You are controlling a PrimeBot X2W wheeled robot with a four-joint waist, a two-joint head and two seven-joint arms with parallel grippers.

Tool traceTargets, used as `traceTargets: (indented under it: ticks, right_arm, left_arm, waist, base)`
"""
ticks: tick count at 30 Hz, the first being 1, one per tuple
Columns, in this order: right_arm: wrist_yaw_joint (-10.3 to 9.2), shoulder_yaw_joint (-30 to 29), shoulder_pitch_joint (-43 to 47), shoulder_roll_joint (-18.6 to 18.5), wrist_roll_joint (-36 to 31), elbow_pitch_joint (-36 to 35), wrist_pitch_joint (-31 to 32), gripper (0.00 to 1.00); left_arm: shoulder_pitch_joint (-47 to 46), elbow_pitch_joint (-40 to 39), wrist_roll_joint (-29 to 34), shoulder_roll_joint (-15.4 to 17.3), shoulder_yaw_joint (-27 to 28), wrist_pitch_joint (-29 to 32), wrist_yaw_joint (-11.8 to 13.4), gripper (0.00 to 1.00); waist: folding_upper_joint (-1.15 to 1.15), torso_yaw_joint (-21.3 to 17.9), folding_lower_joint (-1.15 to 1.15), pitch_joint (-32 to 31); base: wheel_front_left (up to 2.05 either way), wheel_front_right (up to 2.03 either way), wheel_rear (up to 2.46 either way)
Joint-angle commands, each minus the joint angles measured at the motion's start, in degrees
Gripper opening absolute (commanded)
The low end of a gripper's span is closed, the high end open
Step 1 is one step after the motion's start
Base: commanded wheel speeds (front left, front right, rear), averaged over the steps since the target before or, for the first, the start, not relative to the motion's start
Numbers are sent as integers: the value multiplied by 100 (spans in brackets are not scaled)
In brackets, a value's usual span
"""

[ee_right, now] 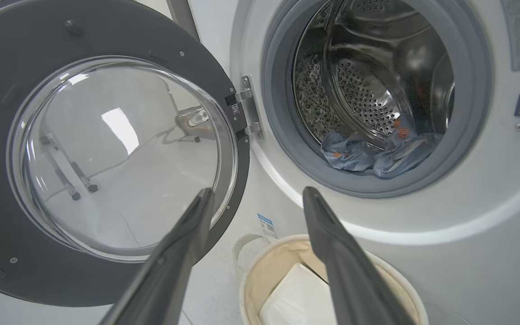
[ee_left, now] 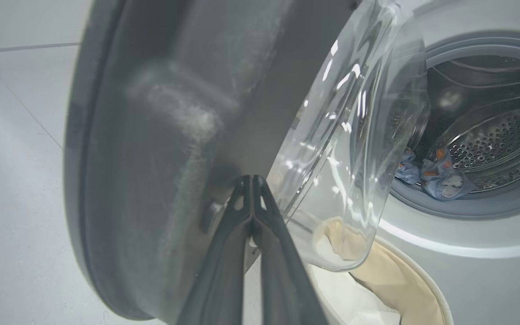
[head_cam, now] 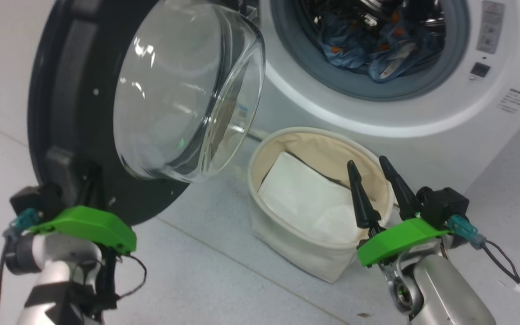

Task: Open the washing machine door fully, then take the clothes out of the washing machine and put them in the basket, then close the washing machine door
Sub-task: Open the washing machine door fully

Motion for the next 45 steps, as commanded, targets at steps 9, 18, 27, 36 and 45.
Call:
traceTargets:
  ticks: [9, 18, 27, 36, 45]
  right_arm:
    - [0, 136, -354, 26, -42, -295, -70, 100]
    - [0, 106, -466, -110, -98, -328, -70, 100]
    - [0, 219, -671, -250, -158, -264, -70, 100]
    - [0, 169, -658, -239, -102, -172, -70, 100]
    - [0, 54, -422, -133, 27, -69, -70, 100]
  left_arm:
    - [-975, 842, -299, 389, 668, -629, -242, 0]
    - [-1898, 2112, -505, 436, 832, -1228, -567, 0]
    - [-2774, 3466, -784, 536, 985, -1641, -1048, 0]
    - [-3025, 4363, -833, 770, 1111, -1905, -1495, 0]
    - [-2796, 4626, -771, 779, 1145, -1941, -1661, 100]
  waist:
    - [0, 340, 0, 324]
    - [0, 678, 0, 727]
    - [0, 775, 0, 1091]
    - [0, 505, 0, 887]
    - [0, 230, 0, 364]
  base:
    - [0, 0, 0]
    - [0, 0, 0]
    - [0, 0, 0]
    - [0, 0, 0]
    - [0, 0, 0]
